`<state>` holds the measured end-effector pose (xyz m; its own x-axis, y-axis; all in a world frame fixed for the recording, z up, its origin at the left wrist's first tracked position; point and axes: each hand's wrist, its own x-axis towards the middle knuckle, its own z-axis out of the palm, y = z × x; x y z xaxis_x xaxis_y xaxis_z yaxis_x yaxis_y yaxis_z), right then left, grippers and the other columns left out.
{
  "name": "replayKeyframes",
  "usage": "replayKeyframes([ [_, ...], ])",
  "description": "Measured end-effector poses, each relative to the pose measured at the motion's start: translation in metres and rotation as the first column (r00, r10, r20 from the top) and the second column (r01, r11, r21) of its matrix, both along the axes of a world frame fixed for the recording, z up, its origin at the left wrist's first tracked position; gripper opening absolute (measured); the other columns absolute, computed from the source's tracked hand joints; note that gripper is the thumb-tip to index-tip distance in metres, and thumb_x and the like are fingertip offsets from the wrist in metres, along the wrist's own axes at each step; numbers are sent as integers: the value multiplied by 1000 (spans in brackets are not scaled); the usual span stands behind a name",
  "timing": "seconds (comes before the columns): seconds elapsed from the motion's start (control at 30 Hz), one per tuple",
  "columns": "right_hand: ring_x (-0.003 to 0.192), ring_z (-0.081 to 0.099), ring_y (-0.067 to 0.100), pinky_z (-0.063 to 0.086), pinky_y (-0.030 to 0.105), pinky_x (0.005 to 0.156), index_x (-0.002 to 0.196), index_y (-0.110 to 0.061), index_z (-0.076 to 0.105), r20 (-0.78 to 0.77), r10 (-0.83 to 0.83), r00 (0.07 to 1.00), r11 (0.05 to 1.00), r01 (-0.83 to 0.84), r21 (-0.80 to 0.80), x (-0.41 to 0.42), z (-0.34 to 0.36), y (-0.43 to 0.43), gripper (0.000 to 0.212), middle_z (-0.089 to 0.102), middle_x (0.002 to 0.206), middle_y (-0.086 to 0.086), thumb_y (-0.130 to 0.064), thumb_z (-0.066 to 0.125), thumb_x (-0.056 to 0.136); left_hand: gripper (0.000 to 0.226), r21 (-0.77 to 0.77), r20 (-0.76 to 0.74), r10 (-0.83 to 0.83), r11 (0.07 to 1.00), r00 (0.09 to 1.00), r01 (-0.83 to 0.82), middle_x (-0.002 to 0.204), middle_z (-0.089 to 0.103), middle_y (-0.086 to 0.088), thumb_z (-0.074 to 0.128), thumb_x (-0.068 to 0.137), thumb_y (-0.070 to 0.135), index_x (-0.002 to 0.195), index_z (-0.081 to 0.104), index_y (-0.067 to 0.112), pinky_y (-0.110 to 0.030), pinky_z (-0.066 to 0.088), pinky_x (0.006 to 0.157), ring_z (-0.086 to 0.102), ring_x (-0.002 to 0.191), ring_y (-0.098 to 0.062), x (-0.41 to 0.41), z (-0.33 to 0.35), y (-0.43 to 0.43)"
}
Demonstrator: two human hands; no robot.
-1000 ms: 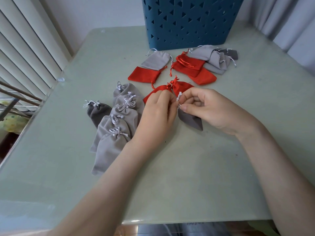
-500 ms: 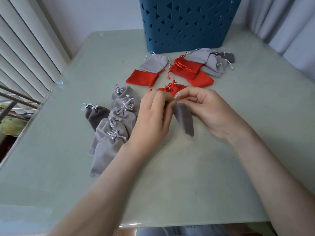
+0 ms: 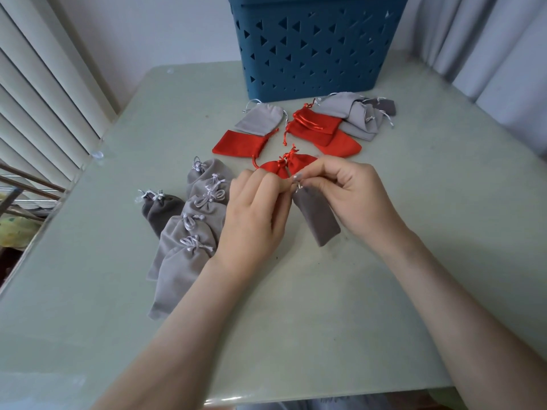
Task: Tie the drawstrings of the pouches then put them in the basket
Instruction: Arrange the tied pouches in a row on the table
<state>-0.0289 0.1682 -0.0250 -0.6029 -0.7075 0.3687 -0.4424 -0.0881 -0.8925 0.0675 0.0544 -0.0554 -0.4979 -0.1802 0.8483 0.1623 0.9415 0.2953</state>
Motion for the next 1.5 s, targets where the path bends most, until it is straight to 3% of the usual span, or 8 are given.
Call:
replayKeyframes([
  [0.13, 79, 60, -9, 43, 8, 77, 81, -28, 61, -21, 21, 1000, 1000, -21, 0, -1, -4, -1, 35, 66, 80, -18, 6, 56, 88, 8, 14, 22, 19, 1000, 1000, -19, 72, 53, -11, 46, 93, 9, 88, 44, 16, -29, 32, 66, 39, 72, -21, 0, 0, -1],
  [0.33, 80, 57, 5, 48, 28, 75, 86, -30, 59, -40, 48, 998, 999, -47, 29, -1, -8, -5, 18, 63, 85, -5, -12, 55, 87, 9, 159, 99, 40, 986, 994, -55, 79, 58, -10, 52, 90, 5, 84, 58, 2, -23, 32, 72, 44, 78, -18, 2, 0, -2],
  [0.5, 74, 58, 29, 47, 31, 69, 88, -18, 59, -27, 58, 998, 998, -58, 15, -2, -13, -6, 14, 64, 86, 16, -6, 53, 91, 18, 180, 121, 104, 976, 987, -124, 77, 60, -9, 46, 90, 11, 79, 58, 2, -24, 32, 71, 41, 76, -16, -1, 2, -1],
  [0.7, 76, 55, 2, 43, 13, 72, 87, -23, 56, -40, 81, 996, 997, -81, 2, -2, -11, -5, 23, 61, 82, -4, -1, 51, 92, 20, 117, 126, 132, 982, 983, -147, 71, 52, -11, 45, 91, 12, 75, 53, 2, -26, 28, 66, 35, 72, -19, 0, 5, -1],
  [1.07, 75, 55, 11, 46, 18, 69, 88, -25, 55, -93, 47, 995, 998, -51, -45, -6, -8, 0, 22, 60, 83, 6, -3, 51, 91, 9, 243, 178, -81, 969, 981, 36, 88, 54, 8, 55, 89, -1, 93, 62, 3, -9, 35, 75, 45, 80, -4, 7, 11, 0],
  [1.3, 79, 57, 8, 47, 26, 74, 88, -28, 56, -119, 90, 989, 995, -96, -41, -8, -6, 2, 21, 61, 83, -7, -7, 56, 90, 7, 563, 144, -261, 815, 955, 138, 72, 59, 16, 60, 85, 23, 79, 57, 22, -9, 39, 68, 52, 69, 2, 8, 18, 4],
  [1.4, 81, 62, 25, 48, 40, 74, 87, -27, 57, -98, 131, 987, 989, -137, -56, -8, -2, 6, 22, 65, 85, 4, -5, 64, 86, 14, 701, 94, -409, 674, 907, 232, 70, 60, 12, 59, 83, 31, 72, 57, 23, -20, 41, 66, 51, 67, -5, 8, 21, 1],
  [1.5, 81, 61, 34, 49, 43, 73, 87, -20, 57, -76, 187, 979, 977, -194, -95, -6, 2, 8, 14, 63, 87, 18, -16, 68, 81, 15, 798, -6, -559, 497, 829, 341, 66, 63, 12, 63, 85, 19, 70, 59, 21, -18, 42, 65, 54, 65, -5, 8, 24, 0],
])
